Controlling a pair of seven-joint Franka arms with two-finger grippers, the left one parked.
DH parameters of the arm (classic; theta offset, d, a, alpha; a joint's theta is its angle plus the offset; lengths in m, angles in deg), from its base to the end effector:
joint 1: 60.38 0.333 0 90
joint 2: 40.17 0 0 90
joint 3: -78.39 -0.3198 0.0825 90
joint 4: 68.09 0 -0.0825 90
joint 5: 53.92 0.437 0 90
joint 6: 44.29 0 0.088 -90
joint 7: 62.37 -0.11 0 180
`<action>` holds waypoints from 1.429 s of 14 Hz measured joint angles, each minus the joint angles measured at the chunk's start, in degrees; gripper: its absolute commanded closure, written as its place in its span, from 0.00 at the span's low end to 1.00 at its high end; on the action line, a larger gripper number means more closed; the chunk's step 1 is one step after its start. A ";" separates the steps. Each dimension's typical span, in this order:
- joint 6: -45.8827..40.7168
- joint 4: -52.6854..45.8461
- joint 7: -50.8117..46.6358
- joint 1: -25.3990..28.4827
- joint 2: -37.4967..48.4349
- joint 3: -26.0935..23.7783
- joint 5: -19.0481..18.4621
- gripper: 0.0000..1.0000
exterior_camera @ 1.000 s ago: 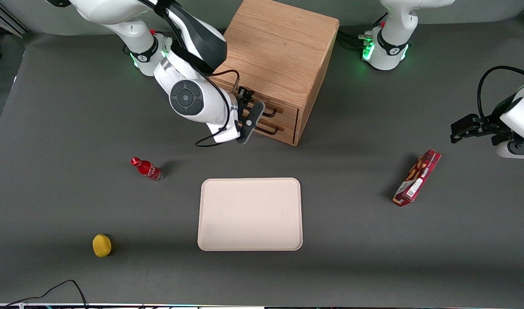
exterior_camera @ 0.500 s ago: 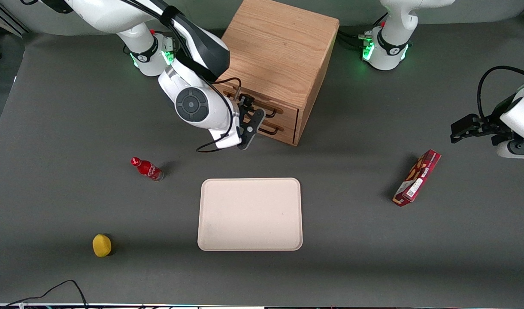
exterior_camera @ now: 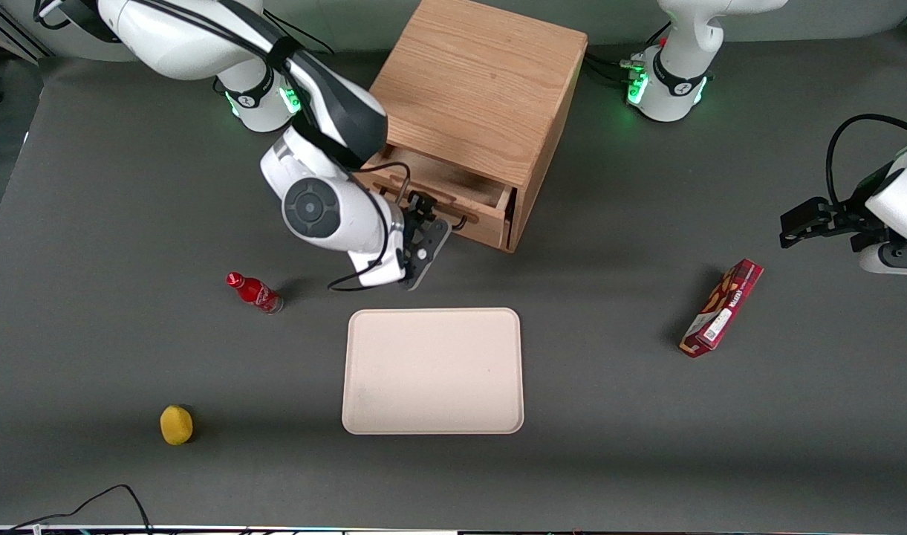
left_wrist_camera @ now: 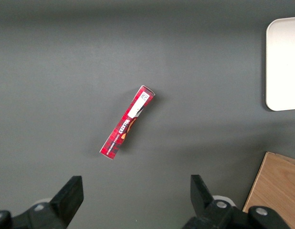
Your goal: Open upper drawer
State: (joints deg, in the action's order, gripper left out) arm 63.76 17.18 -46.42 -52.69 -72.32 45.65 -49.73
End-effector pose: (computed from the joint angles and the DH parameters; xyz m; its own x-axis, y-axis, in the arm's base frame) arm 0.5945 0.4316 0.3645 0.6241 0.7813 0.0080 0.7298 -0.5792 -0.3632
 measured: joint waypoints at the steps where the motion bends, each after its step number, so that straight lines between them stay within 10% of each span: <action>1: -0.13 -1.11 0.00 -0.10 -0.50 0.66 -0.58 0.00; 20: -3.87 -23.92 14.25 -0.26 -11.16 9.60 -4.87 0.00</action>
State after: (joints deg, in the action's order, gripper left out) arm 59.88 -6.74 -32.17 -52.95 -83.48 55.25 -54.61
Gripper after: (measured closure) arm 0.000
